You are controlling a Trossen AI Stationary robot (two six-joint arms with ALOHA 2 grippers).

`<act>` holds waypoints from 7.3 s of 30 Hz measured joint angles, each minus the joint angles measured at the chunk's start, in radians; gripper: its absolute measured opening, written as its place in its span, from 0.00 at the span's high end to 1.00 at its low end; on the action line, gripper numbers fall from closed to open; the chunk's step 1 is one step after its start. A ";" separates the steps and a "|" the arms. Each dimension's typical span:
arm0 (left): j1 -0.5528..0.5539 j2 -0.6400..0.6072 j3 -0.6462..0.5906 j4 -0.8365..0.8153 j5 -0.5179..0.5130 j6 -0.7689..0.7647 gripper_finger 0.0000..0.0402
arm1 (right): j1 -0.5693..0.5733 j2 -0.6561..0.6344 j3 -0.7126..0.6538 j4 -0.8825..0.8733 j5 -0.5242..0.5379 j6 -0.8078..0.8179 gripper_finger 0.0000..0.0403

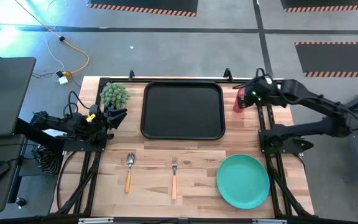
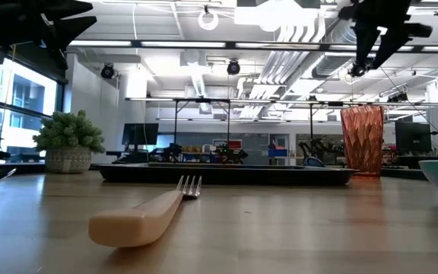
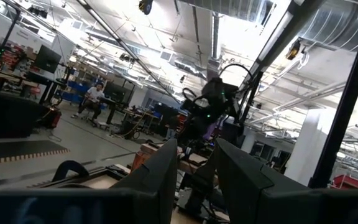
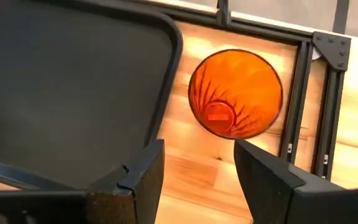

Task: Pick and place plate/cup/fork/spoon on tray
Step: Put the orange glass on the black table tray

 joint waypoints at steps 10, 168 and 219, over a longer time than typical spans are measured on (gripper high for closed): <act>0.000 0.000 0.000 -0.091 0.000 -0.022 0.75 | -0.150 0.159 0.000 0.060 -0.140 -0.202 0.54; 0.000 0.000 0.000 -0.405 -0.210 -0.271 0.75 | -0.198 0.807 0.497 0.141 -0.318 -0.707 1.00; 0.000 0.000 0.000 -0.405 -0.209 -0.267 0.75 | -0.157 0.836 0.597 0.130 -0.261 -0.769 0.72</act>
